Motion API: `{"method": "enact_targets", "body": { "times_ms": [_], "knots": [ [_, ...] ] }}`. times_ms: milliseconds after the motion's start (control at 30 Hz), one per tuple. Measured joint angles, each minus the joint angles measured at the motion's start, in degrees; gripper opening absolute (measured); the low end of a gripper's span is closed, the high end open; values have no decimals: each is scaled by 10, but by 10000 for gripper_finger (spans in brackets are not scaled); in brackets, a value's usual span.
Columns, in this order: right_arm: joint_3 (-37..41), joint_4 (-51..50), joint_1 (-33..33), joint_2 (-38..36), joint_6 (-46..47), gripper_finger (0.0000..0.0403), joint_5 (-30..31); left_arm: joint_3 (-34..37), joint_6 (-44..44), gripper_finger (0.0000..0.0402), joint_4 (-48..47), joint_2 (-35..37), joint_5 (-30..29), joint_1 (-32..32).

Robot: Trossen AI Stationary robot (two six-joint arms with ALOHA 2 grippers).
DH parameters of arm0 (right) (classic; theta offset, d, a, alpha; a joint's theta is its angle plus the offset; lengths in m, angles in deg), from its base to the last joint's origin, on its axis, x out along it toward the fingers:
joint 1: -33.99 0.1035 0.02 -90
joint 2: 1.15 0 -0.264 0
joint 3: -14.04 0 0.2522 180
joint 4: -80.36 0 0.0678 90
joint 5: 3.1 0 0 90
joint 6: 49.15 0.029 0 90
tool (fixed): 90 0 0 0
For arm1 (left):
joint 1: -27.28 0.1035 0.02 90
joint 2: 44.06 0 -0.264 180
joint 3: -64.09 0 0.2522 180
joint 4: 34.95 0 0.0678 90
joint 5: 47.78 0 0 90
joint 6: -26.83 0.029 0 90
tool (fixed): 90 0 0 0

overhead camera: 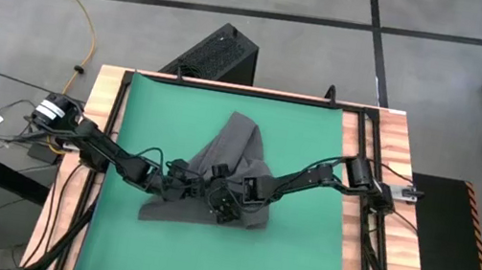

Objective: Roll towel
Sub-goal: Roll the gray towel

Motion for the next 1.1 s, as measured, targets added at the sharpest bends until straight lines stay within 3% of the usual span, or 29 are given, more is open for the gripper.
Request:
{"method": "enact_targets", "body": {
  "times_ms": [433, 600, 733, 967, 1100],
  "knots": [
    [0, 2, 0, 0, 0, 222, 6, 0, 71, 10, 2, 0, 8, 0],
    [0, -34, 0, -20, -5, 219, 57, 0, 96, 2, 1, 0, 50, 0],
    [0, -80, -5, -66, 0, 219, 61, 0, 106, 1, -11, 0, 77, -4],
    [0, -236, -18, -171, 1, 219, -31, 0, 136, 0, -17, 0, 96, -11],
    [0, -276, -51, -216, -44, 219, -81, -5, 189, 0, -39, 1, 163, -20]
  ]
}}
